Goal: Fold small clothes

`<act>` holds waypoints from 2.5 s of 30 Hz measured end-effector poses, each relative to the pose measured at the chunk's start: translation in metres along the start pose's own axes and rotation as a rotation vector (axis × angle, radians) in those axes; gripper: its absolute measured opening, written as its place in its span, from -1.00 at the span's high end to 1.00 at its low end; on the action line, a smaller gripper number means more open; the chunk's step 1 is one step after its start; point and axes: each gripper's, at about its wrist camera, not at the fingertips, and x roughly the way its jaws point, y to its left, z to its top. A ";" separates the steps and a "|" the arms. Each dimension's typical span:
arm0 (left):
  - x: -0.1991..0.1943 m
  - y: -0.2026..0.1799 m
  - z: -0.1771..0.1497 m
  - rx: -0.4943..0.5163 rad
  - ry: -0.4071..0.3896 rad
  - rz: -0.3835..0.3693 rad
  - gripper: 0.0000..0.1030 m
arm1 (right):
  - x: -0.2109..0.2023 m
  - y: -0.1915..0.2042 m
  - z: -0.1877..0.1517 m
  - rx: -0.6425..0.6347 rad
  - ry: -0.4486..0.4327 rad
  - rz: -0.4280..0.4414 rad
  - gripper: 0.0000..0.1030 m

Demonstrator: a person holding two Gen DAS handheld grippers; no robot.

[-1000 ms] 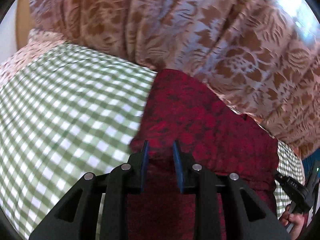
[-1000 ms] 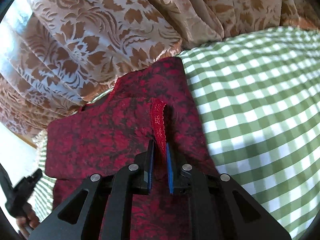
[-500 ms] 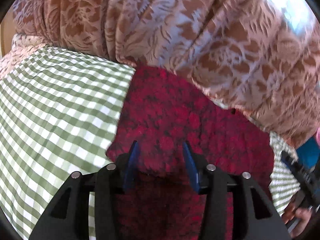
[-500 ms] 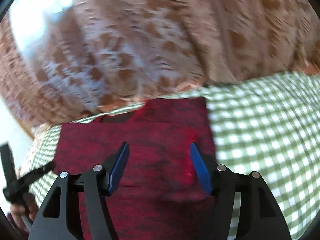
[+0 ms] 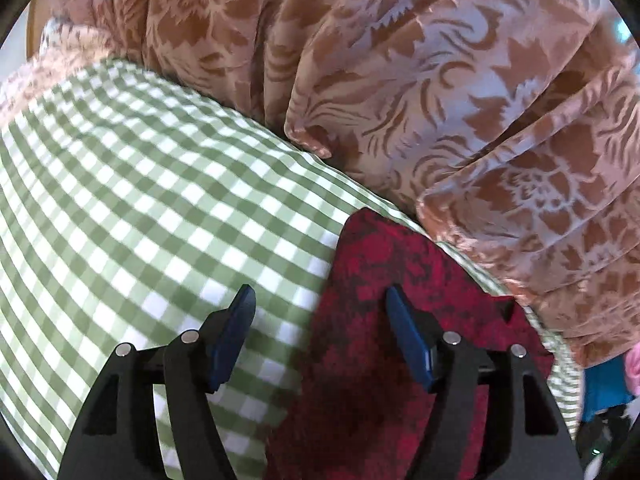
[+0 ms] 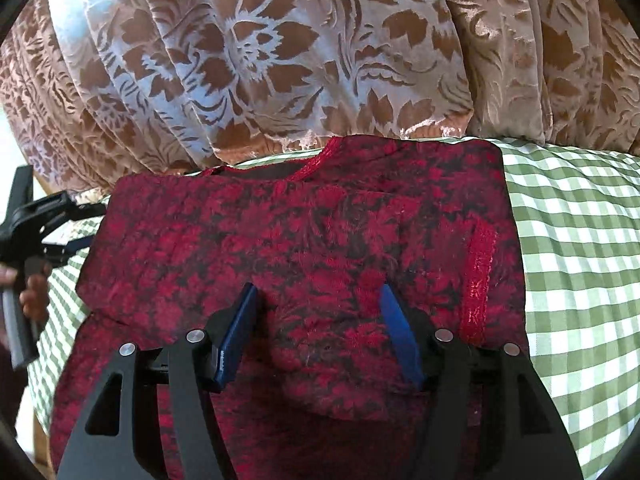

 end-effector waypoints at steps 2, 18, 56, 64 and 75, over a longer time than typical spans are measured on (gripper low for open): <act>0.005 -0.009 0.000 0.041 -0.013 0.079 -0.30 | 0.002 0.003 0.000 -0.013 -0.001 -0.010 -0.21; -0.002 -0.034 -0.032 0.212 -0.174 0.360 -0.25 | 0.007 0.004 0.001 -0.027 -0.010 -0.025 -0.21; -0.136 -0.002 -0.185 0.282 -0.164 0.206 -0.32 | -0.068 -0.001 -0.050 -0.054 0.075 -0.080 -0.71; -0.158 0.038 -0.222 0.284 -0.082 0.135 -0.32 | -0.111 -0.041 -0.096 -0.023 0.135 -0.099 -0.71; -0.188 0.081 -0.290 0.223 0.062 0.034 -0.29 | -0.170 -0.042 -0.182 0.057 0.277 0.127 -0.37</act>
